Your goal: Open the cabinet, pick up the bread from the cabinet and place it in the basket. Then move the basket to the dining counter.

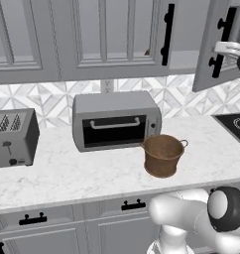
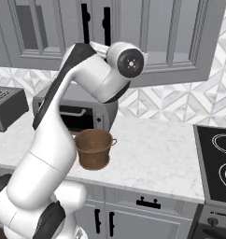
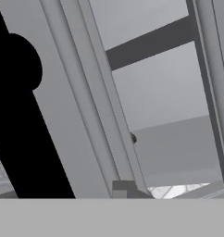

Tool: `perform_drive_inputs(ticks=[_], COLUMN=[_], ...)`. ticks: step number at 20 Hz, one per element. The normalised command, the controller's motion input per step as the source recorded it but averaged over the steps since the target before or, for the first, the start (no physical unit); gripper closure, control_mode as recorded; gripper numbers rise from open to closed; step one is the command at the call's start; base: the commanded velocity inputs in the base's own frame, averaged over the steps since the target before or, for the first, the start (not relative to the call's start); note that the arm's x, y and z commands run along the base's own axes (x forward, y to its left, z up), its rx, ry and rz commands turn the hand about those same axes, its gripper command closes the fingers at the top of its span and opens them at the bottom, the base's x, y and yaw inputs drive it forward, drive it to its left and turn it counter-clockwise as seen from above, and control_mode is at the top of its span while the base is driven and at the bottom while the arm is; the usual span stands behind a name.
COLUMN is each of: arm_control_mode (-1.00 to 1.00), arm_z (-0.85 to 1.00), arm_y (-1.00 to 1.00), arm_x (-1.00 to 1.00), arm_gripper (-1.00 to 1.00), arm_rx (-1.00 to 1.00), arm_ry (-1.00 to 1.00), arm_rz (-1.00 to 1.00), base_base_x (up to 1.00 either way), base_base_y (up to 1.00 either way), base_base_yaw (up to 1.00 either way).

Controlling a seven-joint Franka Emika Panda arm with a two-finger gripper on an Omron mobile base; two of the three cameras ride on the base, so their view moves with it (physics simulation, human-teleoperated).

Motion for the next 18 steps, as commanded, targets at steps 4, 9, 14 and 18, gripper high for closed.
perform_drive_inputs(ticks=[4, 9, 14, 18], arm_control_mode=[-1.00, -1.00, -1.00, -1.00], arm_z=[0.00, 0.00, 0.00, 0.00], arm_y=[-1.00, -1.00, -1.00, -1.00], arm_x=[-0.38, -0.36, -0.45, -0.52], arm_gripper=[1.00, 1.00, 1.00, 1.00], arm_rx=[0.06, 0.06, 0.08, 0.08], arm_ry=[0.00, 0.00, -0.02, -0.04], arm_rz=[0.02, 0.00, 0.02, 0.02], base_base_x=[0.00, 0.00, 0.00, 0.00], base_base_y=[0.00, 0.00, 0.00, 0.00], base_base_yaw=[0.00, 0.00, 0.00, 0.00])
